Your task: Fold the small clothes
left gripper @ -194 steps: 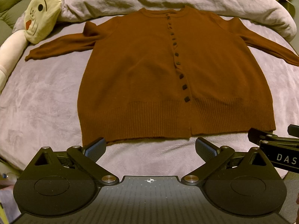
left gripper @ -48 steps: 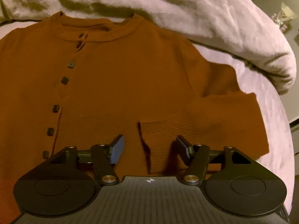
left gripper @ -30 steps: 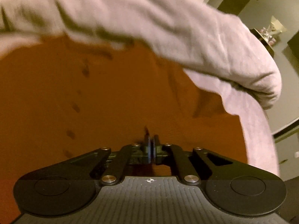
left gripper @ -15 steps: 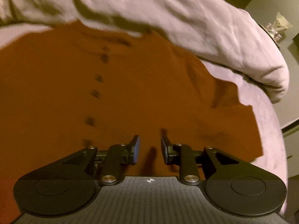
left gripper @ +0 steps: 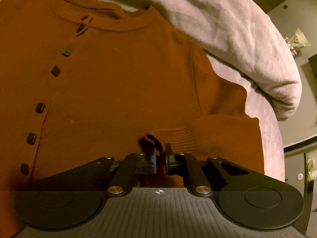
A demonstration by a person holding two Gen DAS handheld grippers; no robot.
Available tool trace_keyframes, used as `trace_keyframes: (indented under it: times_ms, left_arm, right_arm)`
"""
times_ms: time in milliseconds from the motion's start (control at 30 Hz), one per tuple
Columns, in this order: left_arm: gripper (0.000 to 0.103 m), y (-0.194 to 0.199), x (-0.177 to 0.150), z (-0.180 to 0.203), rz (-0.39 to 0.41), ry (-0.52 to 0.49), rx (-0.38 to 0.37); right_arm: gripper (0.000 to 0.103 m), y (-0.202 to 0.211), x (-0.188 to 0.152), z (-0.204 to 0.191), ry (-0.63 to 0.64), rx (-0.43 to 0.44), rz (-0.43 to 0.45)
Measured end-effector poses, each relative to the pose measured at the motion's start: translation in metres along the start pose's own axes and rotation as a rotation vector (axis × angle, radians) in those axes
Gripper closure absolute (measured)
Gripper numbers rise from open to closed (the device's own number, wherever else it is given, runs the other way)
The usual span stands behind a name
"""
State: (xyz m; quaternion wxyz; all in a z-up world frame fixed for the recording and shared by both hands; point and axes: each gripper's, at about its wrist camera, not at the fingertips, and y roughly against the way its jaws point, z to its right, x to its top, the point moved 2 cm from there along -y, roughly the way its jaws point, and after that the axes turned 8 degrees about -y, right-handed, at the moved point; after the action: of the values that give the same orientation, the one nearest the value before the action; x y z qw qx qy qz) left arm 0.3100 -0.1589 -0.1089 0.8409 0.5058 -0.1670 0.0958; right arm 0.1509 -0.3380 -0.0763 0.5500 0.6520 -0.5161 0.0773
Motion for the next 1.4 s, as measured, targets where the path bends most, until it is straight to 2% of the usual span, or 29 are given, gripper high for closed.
trace_keyframes:
  times_ms: [167, 333, 367, 467, 567, 633, 700, 733, 767, 833, 933, 1000, 1033, 1067, 1100, 1200, 1300, 1400]
  left_arm:
    - [0.097, 0.035, 0.012, 0.000, 0.054, -0.104, 0.044]
    - [0.098, 0.094, 0.030, -0.025, 0.181, -0.211, 0.195]
    - [0.100, 0.104, 0.033, -0.034, 0.203, -0.214, 0.238]
    - [0.101, 0.127, 0.039, -0.069, 0.256, -0.193, 0.351]
    - [0.101, 0.136, 0.040, -0.108, 0.253, -0.107, 0.401]
    - [0.100, 0.130, 0.034, -0.125, 0.224, -0.072, 0.386]
    - [0.094, 0.119, 0.026, -0.127, 0.192, -0.052, 0.311]
    - [0.085, 0.112, 0.023, -0.121, 0.183, -0.062, 0.283]
    - [0.068, 0.106, 0.021, -0.115, 0.176, -0.082, 0.274]
    - [0.050, 0.096, 0.020, -0.102, 0.179, -0.123, 0.255]
    - [0.050, 0.080, 0.022, -0.094, 0.173, -0.102, 0.205]
    - [0.055, 0.068, 0.024, -0.098, 0.151, -0.055, 0.187]
    - [0.062, 0.062, 0.024, -0.100, 0.136, -0.029, 0.163]
    - [0.075, 0.059, 0.024, -0.100, 0.127, -0.009, 0.143]
    - [0.082, 0.057, 0.023, -0.099, 0.121, 0.002, 0.124]
    - [0.095, 0.057, 0.021, -0.090, 0.138, -0.019, 0.115]
    - [0.096, 0.064, 0.022, -0.083, 0.146, -0.020, 0.132]
    - [0.097, 0.085, 0.029, -0.081, 0.197, -0.024, 0.129]
  right_arm:
    - [0.075, 0.002, 0.000, 0.000, 0.011, 0.006, 0.017]
    - [0.075, 0.007, 0.001, -0.003, 0.011, 0.056, 0.041]
    - [0.075, 0.008, 0.001, -0.005, 0.017, 0.065, 0.044]
    - [0.075, 0.009, -0.001, -0.010, 0.032, 0.085, 0.044]
    - [0.075, 0.011, -0.004, -0.016, 0.048, 0.101, 0.036]
    - [0.075, 0.011, -0.006, -0.019, 0.052, 0.111, 0.026]
    - [0.075, 0.012, -0.009, -0.023, 0.056, 0.110, 0.022]
    - [0.075, 0.011, -0.010, -0.025, 0.058, 0.104, 0.020]
    - [0.075, 0.011, -0.012, -0.027, 0.058, 0.102, 0.016]
    - [0.075, 0.009, -0.017, -0.031, 0.068, 0.098, 0.004]
    - [0.075, 0.009, -0.023, -0.035, 0.099, 0.098, -0.008]
    - [0.075, 0.009, -0.025, -0.037, 0.110, 0.100, -0.013]
    - [0.075, 0.009, -0.025, -0.038, 0.111, 0.101, -0.014]
    - [0.075, 0.008, -0.026, -0.038, 0.111, 0.101, -0.015]
    - [0.075, 0.007, -0.026, -0.037, 0.107, 0.101, -0.017]
    - [0.075, 0.006, -0.025, -0.035, 0.091, 0.104, -0.022]
    - [0.075, 0.004, -0.025, -0.036, 0.080, 0.109, -0.025]
    - [0.075, 0.003, -0.025, -0.036, 0.082, 0.114, -0.026]
